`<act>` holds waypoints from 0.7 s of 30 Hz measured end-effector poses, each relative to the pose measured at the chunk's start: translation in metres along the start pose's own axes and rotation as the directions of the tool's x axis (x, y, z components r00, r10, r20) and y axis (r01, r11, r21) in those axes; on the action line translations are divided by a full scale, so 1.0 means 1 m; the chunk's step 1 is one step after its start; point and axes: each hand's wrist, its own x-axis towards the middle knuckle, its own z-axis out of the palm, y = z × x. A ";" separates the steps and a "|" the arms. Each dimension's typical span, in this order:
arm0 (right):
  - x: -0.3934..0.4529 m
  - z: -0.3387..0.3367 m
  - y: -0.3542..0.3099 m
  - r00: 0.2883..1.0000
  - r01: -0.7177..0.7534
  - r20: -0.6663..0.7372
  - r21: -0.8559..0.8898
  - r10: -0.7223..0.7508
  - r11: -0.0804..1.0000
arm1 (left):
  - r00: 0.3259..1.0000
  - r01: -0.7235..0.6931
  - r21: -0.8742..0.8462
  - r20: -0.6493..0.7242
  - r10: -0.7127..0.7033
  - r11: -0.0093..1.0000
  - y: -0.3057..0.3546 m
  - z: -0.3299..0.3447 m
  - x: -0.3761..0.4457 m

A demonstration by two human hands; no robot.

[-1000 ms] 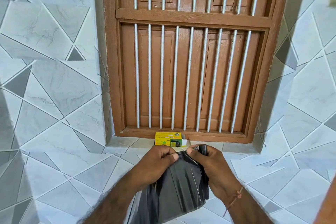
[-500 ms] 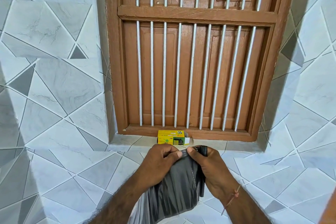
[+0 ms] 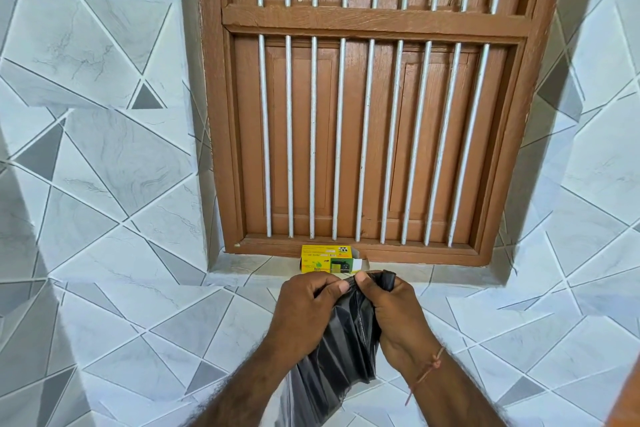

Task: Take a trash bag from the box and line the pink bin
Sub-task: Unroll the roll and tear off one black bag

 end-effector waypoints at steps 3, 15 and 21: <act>0.011 -0.006 0.001 0.996 -0.066 -0.061 0.089 0.072 0.994 | 0.998 0.017 -0.029 -0.066 -0.019 0.999 0.002 -0.004 -0.004; 0.030 -0.049 -0.022 0.962 -0.113 -0.173 0.447 0.210 0.888 | 0.984 0.103 0.574 0.062 -0.169 0.813 -0.023 -0.059 -0.029; 0.019 -0.026 -0.023 0.962 -0.262 0.097 0.587 0.255 0.766 | 0.968 0.095 0.401 0.178 -0.179 0.911 -0.005 -0.015 -0.051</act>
